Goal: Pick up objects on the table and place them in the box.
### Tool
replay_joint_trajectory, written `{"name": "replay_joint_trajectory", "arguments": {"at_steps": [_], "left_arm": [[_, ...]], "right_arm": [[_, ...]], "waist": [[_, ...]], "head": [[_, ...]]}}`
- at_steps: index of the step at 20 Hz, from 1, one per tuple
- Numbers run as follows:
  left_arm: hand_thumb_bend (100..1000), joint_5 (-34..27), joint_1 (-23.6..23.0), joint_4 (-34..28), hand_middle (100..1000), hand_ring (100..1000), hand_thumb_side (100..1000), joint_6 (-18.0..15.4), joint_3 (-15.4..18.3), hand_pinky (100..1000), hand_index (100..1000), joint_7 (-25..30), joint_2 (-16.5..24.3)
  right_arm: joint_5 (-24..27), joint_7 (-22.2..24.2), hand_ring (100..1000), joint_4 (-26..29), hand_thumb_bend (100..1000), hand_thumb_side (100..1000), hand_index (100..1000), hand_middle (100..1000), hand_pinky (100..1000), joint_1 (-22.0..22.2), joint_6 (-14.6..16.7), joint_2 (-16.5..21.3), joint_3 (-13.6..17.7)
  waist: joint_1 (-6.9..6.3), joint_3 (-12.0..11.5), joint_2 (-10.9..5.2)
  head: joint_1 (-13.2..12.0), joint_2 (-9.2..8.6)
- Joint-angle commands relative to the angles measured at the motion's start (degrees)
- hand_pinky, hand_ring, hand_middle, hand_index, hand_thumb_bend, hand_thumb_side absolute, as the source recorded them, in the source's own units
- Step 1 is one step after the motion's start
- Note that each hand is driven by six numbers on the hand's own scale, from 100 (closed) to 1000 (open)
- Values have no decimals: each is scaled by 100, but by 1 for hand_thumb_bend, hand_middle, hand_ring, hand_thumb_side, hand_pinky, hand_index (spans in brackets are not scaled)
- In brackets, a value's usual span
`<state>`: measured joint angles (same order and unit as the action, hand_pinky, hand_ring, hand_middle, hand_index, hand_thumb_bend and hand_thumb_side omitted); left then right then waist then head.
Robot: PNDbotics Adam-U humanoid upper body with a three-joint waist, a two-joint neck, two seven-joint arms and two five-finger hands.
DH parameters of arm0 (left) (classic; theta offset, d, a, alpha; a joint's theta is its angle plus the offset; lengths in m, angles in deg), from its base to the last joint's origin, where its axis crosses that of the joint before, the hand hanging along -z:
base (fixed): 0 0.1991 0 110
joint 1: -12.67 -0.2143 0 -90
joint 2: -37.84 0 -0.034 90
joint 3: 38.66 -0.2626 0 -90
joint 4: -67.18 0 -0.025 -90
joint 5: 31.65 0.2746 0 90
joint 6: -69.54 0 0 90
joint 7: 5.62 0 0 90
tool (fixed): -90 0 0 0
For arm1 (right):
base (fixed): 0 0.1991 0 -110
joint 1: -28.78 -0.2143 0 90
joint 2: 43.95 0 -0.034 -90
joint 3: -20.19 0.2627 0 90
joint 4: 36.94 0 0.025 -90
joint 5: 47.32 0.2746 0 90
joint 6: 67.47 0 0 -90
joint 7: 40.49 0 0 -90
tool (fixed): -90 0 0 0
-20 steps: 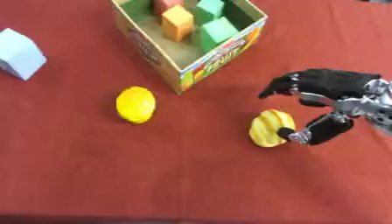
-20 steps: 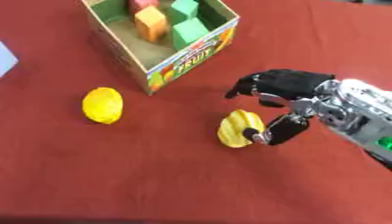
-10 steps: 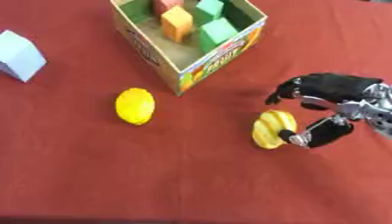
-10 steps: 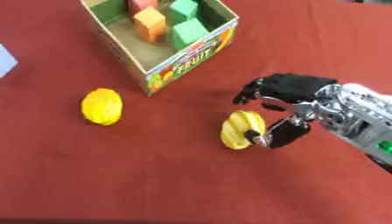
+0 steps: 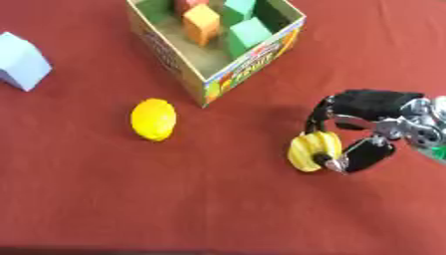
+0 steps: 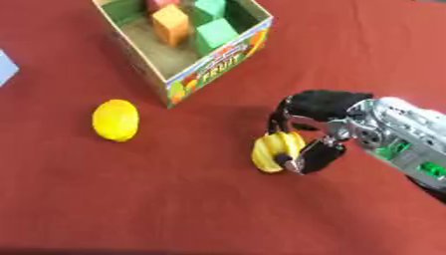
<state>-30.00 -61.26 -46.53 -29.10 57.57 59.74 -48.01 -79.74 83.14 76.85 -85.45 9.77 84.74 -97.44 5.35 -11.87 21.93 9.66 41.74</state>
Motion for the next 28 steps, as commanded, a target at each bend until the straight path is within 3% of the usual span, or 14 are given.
{"name": "replay_joint_trajectory", "arguments": {"at_steps": [1,6,15,20,22,23,25,28], "left_arm": [[100,-23,61,-88,542,562,533,-1,19,750,811,10,65],[100,-22,64,-88,543,563,534,0,17,751,811,14,59],[100,18,28,-88,543,564,529,1,34,751,810,-3,110],[100,33,21,-88,543,563,527,13,19,750,807,10,172],[100,38,24,-88,543,564,526,16,16,751,806,13,200],[100,40,28,-88,543,563,525,17,12,751,806,17,213],[100,42,43,-88,543,563,524,17,2,751,805,26,236],[100,41,80,-88,543,563,523,17,-15,750,805,47,259]], "right_arm": [[77,-153,735,81,221,198,678,526,809,-70,-53,70,24],[231,-517,693,81,100,191,642,494,791,-115,-51,42,73],[964,-1352,677,81,100,152,639,486,796,-527,539,333,648],[1205,-1212,688,81,100,158,647,516,806,-1336,310,441,792],[1143,-1059,691,81,100,202,650,517,808,-1722,131,369,773],[1098,-973,691,70,146,154,651,517,809,-1935,21,293,752],[1003,-798,694,-96,161,149,654,519,810,-2383,-150,56,670],[783,-632,695,-790,170,157,657,520,811,-3100,-137,-485,472]], "waist": [[-28,3,-89],[-13,11,-109],[44,59,-205],[89,63,-237],[108,59,-242],[118,54,-242],[134,38,-238],[158,-7,-222]], "head": [[7,-36],[2,-31],[-46,-44],[-7,-75],[11,-106],[22,-119],[42,-151],[96,-214]]}}
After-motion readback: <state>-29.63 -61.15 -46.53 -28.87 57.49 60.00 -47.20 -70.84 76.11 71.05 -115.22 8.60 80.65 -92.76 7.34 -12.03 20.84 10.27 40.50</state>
